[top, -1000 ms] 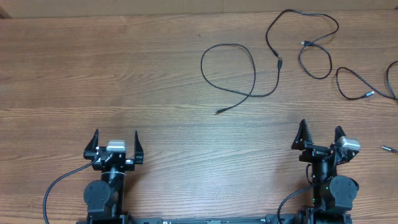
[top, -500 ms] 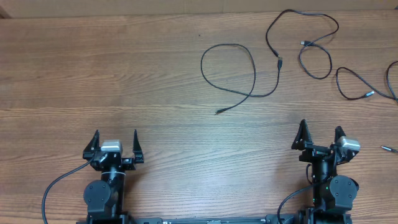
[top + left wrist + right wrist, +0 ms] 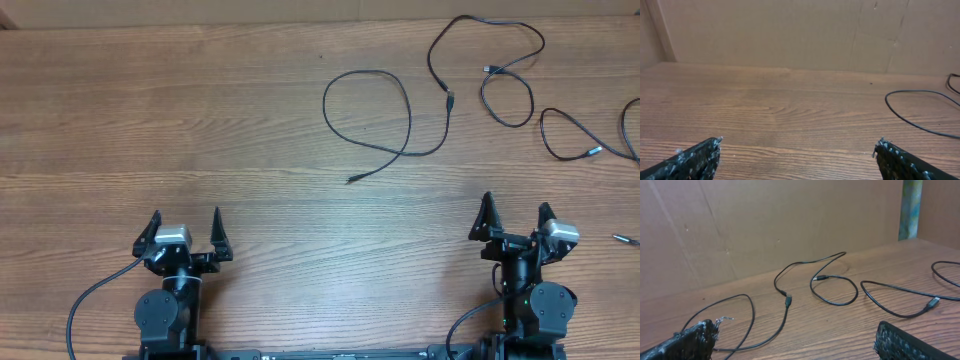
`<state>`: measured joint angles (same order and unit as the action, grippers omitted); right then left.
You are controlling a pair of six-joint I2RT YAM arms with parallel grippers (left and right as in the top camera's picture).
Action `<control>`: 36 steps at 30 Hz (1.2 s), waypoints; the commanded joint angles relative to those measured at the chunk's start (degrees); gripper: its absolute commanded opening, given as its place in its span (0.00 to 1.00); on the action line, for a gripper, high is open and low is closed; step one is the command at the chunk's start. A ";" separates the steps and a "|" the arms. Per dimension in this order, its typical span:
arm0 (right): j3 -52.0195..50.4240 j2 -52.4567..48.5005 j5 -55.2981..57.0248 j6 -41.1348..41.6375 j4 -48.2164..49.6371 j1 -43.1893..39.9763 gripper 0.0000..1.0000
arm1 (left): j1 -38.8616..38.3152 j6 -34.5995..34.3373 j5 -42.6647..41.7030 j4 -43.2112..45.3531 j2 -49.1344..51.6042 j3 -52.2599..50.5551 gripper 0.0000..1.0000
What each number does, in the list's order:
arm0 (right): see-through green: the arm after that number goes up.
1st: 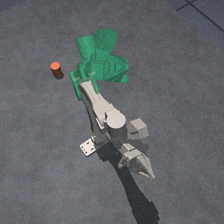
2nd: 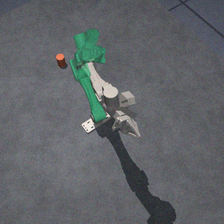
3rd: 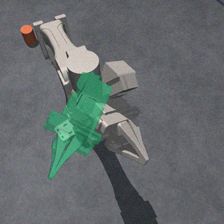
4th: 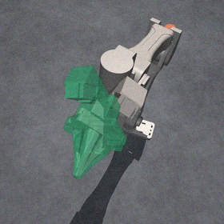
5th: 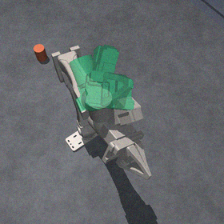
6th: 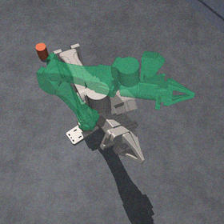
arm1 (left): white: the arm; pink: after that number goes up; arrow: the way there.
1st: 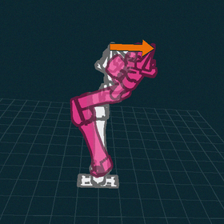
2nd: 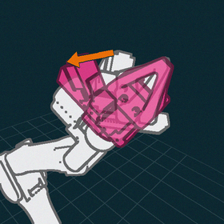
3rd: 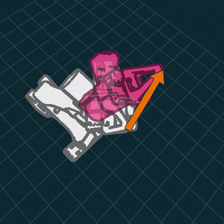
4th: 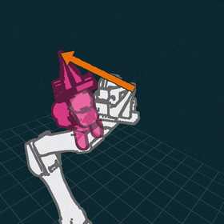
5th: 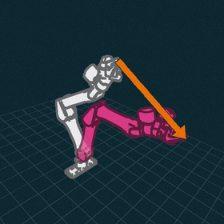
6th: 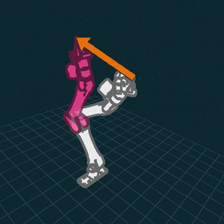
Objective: Untangle cables
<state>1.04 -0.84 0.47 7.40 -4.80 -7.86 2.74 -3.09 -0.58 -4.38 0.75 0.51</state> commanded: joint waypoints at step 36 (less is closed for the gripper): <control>-0.59 0.68 0.79 -0.39 0.13 -0.20 1.00 | 1.95 -1.20 0.39 -0.07 -0.48 -0.24 0.99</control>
<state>1.04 -0.84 0.47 7.40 -4.80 -7.84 4.27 -3.09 -0.58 -4.38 0.75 0.51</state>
